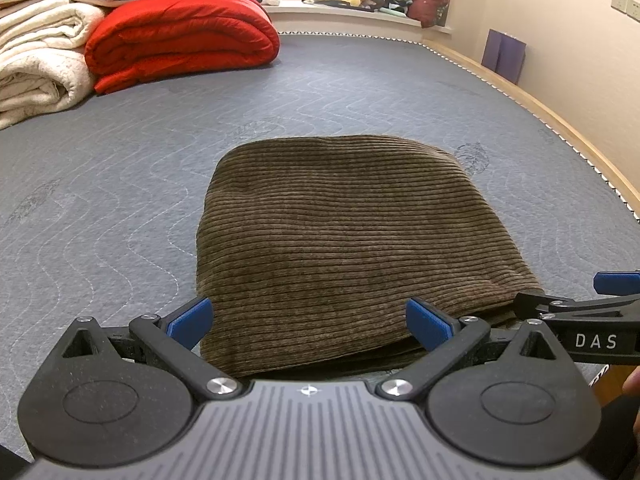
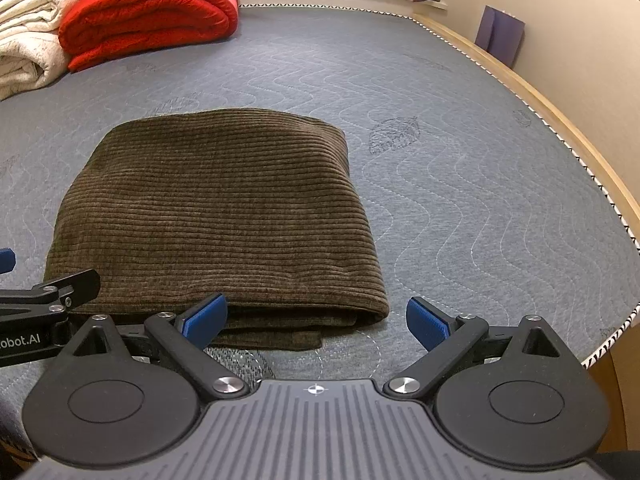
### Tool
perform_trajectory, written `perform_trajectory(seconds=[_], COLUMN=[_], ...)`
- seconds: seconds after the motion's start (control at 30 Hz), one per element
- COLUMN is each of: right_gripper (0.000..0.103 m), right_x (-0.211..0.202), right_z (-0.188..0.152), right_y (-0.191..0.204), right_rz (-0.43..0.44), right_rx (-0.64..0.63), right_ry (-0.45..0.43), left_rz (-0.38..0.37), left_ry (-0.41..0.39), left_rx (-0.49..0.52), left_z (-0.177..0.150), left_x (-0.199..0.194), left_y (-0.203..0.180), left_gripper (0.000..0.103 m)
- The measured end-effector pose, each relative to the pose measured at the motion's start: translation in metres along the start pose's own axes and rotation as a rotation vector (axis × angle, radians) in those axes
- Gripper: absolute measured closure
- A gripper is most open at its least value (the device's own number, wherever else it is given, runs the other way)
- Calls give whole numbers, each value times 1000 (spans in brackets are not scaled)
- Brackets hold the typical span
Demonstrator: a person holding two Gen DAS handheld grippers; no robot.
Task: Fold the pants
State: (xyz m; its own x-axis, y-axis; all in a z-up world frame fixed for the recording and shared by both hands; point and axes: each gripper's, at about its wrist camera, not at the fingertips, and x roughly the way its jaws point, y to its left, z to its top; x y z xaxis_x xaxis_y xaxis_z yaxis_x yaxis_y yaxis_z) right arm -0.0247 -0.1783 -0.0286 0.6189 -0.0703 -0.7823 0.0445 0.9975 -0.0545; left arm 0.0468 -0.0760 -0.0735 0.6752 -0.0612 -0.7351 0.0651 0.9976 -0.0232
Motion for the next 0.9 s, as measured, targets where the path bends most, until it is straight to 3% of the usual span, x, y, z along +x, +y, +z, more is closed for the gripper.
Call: perform_trajectory(seconds=[0.9], right_gripper=[7], right_x=[1], right_z=[0], right_y=[1], right_rz=[1], right_rx=[0], right_ry=[6], left_rz=[-14], left_ry=[-14], left_rx=[25], left_z=[-2], left_x=[-2], left_y=[-1], left_gripper=[0])
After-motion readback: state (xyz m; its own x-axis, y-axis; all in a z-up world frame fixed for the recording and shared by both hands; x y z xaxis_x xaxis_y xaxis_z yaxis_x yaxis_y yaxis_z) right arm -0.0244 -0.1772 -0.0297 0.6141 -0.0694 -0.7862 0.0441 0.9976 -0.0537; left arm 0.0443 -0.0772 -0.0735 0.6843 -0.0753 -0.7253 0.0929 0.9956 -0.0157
